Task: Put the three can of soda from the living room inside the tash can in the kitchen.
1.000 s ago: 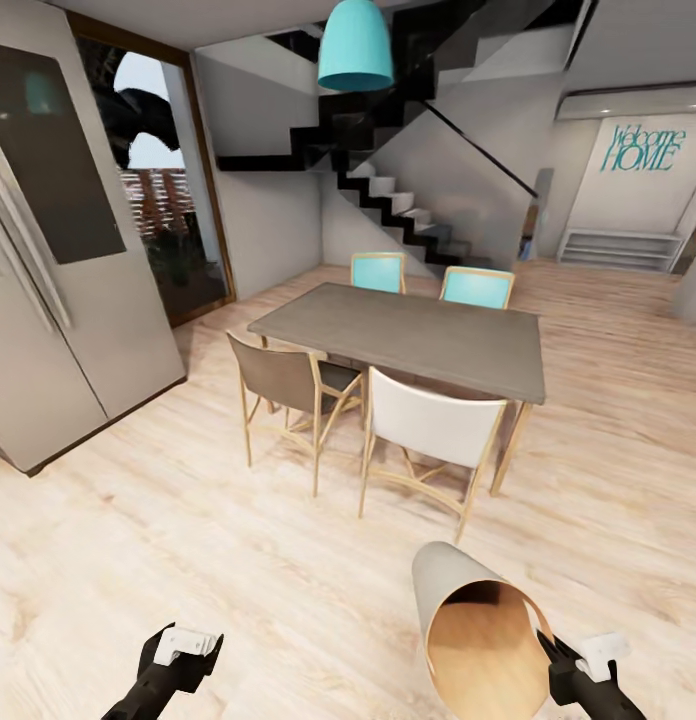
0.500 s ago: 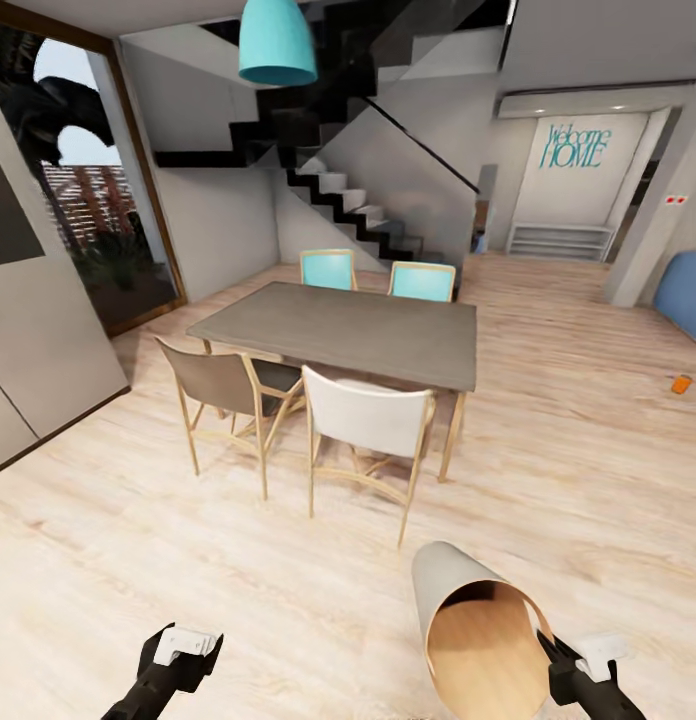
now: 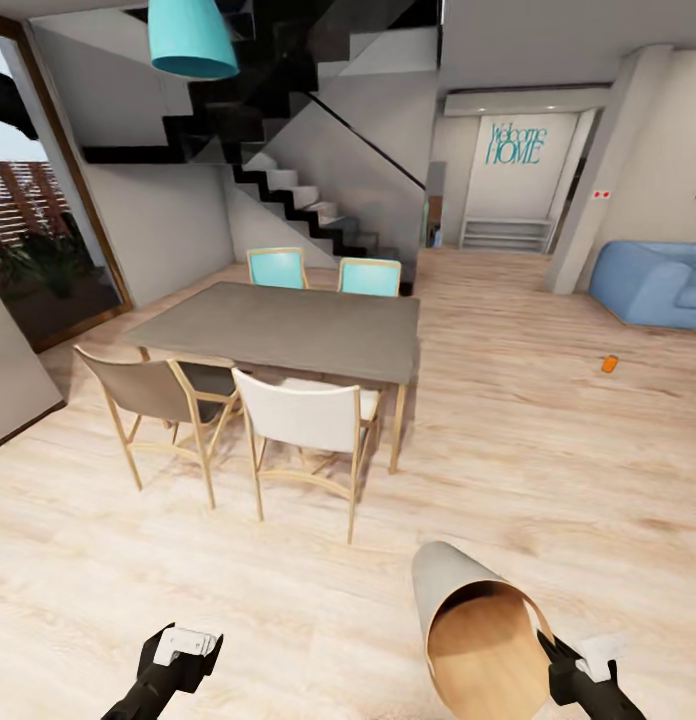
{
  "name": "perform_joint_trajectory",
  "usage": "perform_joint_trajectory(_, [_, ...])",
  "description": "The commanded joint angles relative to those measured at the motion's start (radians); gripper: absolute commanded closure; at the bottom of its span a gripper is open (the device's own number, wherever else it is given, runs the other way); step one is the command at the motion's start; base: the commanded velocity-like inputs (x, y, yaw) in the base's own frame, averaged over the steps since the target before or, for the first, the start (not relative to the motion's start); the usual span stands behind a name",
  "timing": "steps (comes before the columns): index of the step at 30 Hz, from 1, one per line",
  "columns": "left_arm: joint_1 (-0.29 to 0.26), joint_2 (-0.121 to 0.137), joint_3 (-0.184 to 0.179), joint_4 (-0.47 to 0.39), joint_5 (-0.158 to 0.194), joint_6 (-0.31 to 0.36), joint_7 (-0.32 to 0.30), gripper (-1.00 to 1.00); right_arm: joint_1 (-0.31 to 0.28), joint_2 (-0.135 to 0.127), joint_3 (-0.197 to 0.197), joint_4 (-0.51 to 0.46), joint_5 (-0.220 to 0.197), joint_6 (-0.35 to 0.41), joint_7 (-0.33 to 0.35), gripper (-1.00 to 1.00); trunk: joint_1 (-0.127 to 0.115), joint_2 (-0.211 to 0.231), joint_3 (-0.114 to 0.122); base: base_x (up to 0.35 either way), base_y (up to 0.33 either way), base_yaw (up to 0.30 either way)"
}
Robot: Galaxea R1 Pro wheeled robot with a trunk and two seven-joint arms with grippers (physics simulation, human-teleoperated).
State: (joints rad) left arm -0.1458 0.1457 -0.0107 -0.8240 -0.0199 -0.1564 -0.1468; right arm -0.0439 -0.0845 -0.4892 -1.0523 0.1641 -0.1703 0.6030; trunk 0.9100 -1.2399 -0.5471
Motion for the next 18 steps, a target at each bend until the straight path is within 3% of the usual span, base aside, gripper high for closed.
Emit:
perform_joint_trajectory(1, [0.000,0.000,0.000,0.000,0.000,0.000,0.000,-1.00,0.000,0.001,0.000,-0.002,-0.012,0.002,0.007,1.00,0.000,0.000,0.000,0.000,-0.289,-0.224])
perform_joint_trajectory(18, [0.000,0.000,0.000,-0.001,0.001,0.000,0.000,-1.00,-0.001,0.000,0.000,0.001,-0.012,0.002,0.007,1.00,0.000,0.000,-0.009,0.031,-0.289,-0.224])
